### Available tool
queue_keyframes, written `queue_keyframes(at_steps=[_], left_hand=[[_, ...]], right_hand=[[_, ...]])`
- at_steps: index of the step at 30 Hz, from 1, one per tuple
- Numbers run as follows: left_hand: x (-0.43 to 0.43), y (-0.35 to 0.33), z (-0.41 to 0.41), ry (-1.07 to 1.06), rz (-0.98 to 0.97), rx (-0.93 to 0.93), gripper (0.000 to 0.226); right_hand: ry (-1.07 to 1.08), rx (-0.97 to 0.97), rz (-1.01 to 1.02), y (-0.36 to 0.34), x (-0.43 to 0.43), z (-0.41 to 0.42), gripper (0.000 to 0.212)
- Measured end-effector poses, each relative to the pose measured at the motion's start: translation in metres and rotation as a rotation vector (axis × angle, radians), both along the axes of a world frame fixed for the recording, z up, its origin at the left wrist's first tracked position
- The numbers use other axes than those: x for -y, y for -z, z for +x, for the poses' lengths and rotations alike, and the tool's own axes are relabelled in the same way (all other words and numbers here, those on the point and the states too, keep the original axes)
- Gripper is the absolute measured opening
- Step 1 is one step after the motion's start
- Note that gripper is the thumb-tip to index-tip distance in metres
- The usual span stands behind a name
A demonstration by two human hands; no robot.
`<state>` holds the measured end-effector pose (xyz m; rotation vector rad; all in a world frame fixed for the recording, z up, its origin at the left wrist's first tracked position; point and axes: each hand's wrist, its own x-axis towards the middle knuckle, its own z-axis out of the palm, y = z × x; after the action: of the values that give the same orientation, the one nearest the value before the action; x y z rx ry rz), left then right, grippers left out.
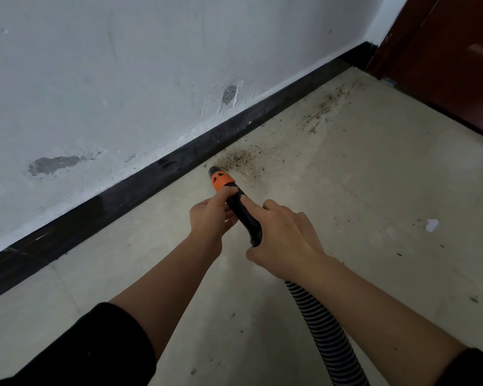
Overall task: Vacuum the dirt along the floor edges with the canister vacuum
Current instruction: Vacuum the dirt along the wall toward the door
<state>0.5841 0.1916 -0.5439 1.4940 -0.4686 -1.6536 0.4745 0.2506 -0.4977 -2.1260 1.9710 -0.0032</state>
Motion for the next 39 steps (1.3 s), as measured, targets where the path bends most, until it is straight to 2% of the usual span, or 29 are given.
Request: queue_keyframes(at_steps=[11,16,30,39], left_hand=[[-0.011,0.002,-0.027,0.129,-0.003,-0.015,0.014],[-0.023,0.002,-0.038,0.205,0.007,0.011,0.025],[-0.043,-0.001,-0.079,0.266,0.02,-0.016,0.034],[-0.041,-0.001,-0.098,0.295,0.004,-0.024,0.027]], right_hand=[[0.028,-0.03,0.029,-0.006,-0.018,-0.03,0.088],[0.042,-0.035,0.03,-0.006,-0.038,-0.04,0.087],[0.081,-0.025,0.056,-0.012,-0.064,-0.083,0.091],[0.132,-0.034,0.053,-0.011,-0.062,-0.095,0.091]])
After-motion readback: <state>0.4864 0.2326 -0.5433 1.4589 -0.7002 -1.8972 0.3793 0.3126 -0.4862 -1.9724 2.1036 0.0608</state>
